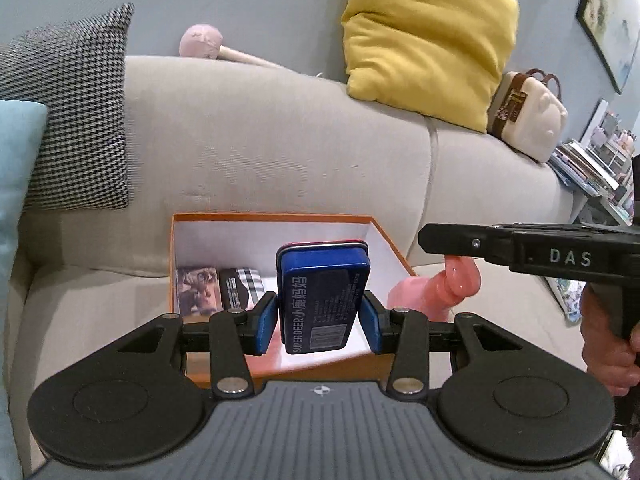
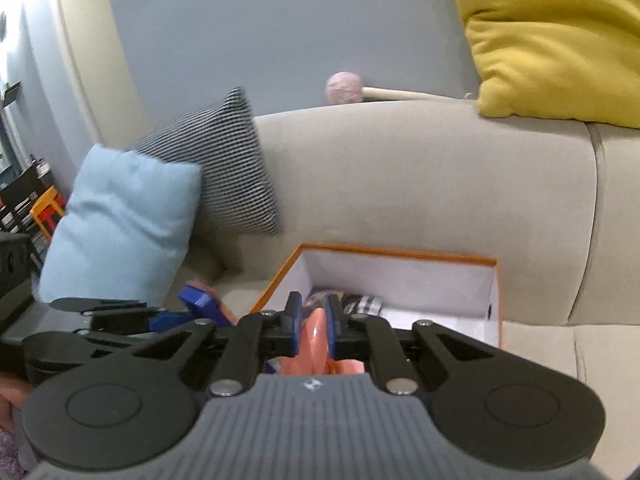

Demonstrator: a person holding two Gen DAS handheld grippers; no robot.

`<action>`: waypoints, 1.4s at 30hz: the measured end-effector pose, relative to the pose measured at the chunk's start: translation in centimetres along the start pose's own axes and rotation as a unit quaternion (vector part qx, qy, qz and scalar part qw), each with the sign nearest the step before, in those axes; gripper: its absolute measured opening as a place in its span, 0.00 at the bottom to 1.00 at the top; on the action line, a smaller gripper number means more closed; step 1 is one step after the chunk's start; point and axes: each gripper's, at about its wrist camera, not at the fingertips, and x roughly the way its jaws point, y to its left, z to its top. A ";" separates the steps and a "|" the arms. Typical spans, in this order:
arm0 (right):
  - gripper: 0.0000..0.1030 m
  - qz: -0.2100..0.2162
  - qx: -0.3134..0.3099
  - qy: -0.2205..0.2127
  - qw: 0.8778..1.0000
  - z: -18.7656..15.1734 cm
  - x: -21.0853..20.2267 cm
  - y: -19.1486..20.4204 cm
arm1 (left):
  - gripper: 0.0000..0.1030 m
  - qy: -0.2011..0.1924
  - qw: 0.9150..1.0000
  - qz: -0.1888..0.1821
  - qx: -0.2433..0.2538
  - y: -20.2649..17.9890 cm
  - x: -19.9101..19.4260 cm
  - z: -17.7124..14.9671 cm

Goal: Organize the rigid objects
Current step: 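Lift the blue tin and pink spray bottle over the orange box with both grippers, then lower the spray bottle upright into the box while the left gripper drops the blue tin beside it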

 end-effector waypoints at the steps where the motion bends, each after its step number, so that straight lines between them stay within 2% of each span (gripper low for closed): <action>1: 0.11 -0.002 0.005 0.004 1.000 0.5 0.9 -0.6 | 0.48 0.004 1.000 -0.001 -0.002 0.4 0.8 0.6; 9: 0.11 -0.008 0.061 0.048 0.997 1.3 9.7 -4.9 | 0.48 0.052 0.999 0.003 -0.002 2.7 7.8 2.8; 12: 0.10 0.004 0.084 0.068 0.994 1.2 13.3 -6.1 | 0.48 0.066 0.998 0.009 0.000 3.4 10.0 3.2; 17: 0.10 0.025 0.121 0.097 0.988 1.0 18.1 -7.8 | 0.48 0.086 0.996 0.020 0.000 4.6 12.8 3.4; 23: 0.10 0.031 0.129 0.119 0.984 1.1 22.1 -8.9 | 0.48 0.104 0.994 0.022 -0.006 5.4 15.2 3.4; 26: 0.10 0.036 0.135 0.124 0.982 1.2 23.2 -9.5 | 0.48 0.110 0.994 0.021 -0.007 5.7 16.2 3.4; 29: 0.17 0.028 0.128 0.119 0.984 1.7 23.3 -9.8 | 0.48 0.114 0.993 0.020 -0.009 6.0 16.5 3.2; 32: 0.25 0.006 0.100 0.109 0.989 2.3 22.6 -9.7 | 0.48 0.113 0.993 0.019 -0.013 6.3 16.6 3.1; 37: 0.26 -0.006 0.047 0.110 0.993 2.2 20.6 -9.6 | 0.48 0.109 0.994 0.022 -0.019 6.3 16.4 3.3; 42: 0.26 -0.020 -0.040 0.167 0.985 0.5 20.8 -8.5 | 0.48 0.110 0.993 0.026 -0.022 6.0 16.2 3.5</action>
